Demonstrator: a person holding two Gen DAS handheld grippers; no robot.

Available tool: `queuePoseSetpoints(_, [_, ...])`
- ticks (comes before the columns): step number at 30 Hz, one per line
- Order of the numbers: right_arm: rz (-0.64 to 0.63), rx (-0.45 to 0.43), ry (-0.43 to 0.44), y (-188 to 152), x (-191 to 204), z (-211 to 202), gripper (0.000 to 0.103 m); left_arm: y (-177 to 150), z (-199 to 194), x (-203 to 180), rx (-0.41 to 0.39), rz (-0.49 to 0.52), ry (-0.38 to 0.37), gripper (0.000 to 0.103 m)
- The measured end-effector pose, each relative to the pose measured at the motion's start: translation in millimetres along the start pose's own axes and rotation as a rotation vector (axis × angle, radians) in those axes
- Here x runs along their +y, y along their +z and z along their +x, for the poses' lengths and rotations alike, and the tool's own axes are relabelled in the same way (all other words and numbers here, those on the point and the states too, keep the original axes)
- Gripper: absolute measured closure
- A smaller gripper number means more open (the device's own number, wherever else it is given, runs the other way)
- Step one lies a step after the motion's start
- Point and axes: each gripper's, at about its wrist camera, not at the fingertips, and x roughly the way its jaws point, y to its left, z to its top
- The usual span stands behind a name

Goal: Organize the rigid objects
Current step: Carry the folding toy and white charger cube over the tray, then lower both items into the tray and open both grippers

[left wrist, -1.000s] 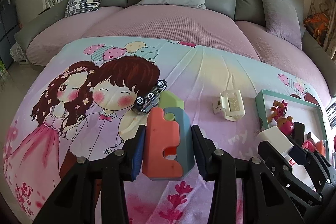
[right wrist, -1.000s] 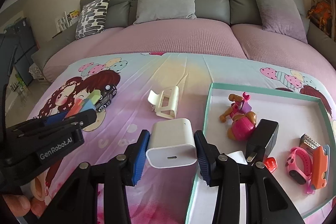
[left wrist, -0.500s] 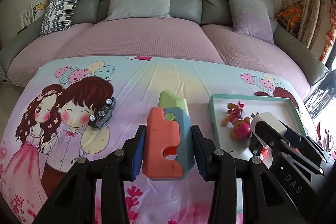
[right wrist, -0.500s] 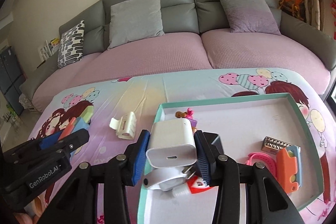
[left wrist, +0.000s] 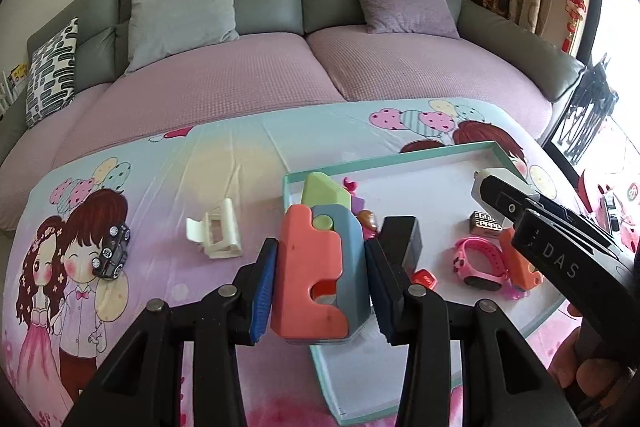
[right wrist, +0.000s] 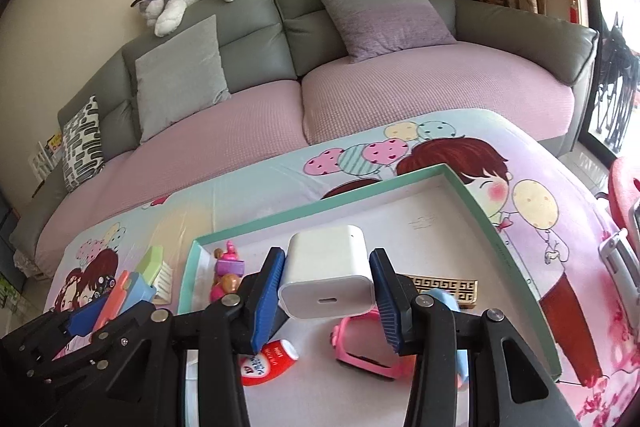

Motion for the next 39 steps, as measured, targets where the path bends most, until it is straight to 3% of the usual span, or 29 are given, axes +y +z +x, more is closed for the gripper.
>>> queuePoseSetpoints(18, [0.095, -0.028, -0.128, 6.1, -54.6, -4.4, 0.056, 19.1, 23.1, -75.1, 0.009, 0.111, -0.125, 0.059])
queuePoseSetpoints(39, [0.039, 0.057, -0.129, -2.6, -45.7, 14.8, 0.056, 2.3, 43.1, -76.5, 0.075, 0.094, -0.108, 0.059])
